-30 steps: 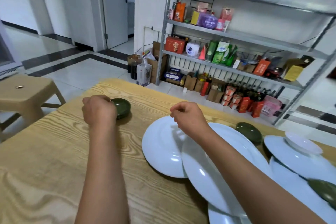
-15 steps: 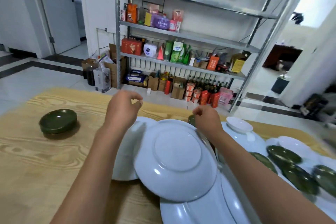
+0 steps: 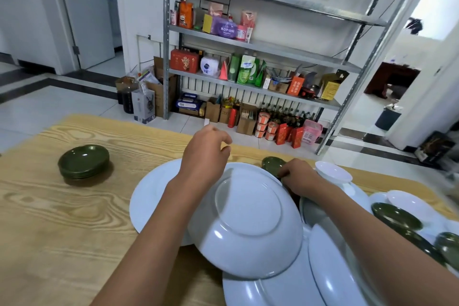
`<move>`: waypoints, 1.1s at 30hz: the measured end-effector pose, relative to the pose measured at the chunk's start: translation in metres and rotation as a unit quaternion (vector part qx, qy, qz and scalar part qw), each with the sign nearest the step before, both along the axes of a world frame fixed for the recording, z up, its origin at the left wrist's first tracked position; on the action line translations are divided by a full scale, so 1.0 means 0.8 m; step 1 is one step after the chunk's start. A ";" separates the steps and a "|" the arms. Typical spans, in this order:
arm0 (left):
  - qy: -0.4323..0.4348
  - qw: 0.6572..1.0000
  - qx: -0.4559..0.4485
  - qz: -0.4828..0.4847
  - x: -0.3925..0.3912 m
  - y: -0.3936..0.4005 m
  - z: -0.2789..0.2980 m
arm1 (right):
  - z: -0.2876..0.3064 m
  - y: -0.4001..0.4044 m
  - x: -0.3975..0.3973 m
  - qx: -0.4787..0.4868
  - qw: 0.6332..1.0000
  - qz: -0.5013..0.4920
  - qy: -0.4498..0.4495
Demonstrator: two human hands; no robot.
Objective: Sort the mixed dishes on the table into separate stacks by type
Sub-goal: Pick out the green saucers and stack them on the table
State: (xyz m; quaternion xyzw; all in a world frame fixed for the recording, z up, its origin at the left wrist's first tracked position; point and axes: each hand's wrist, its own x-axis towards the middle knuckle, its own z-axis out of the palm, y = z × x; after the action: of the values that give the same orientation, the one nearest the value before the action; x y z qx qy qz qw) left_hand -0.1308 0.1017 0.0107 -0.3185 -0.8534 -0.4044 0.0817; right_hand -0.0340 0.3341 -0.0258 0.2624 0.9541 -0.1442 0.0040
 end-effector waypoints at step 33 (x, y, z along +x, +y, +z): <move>-0.046 0.992 0.090 -0.076 -0.012 -0.060 0.014 | 0.072 -0.157 -0.034 0.072 0.924 0.203 0.315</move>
State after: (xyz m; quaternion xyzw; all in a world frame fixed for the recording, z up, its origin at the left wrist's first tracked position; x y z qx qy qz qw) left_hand -0.1405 0.0536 0.0223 -0.3544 -0.7901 -0.4985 0.0396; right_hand -0.0615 0.2085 0.0315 0.0034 0.9469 -0.1469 -0.2861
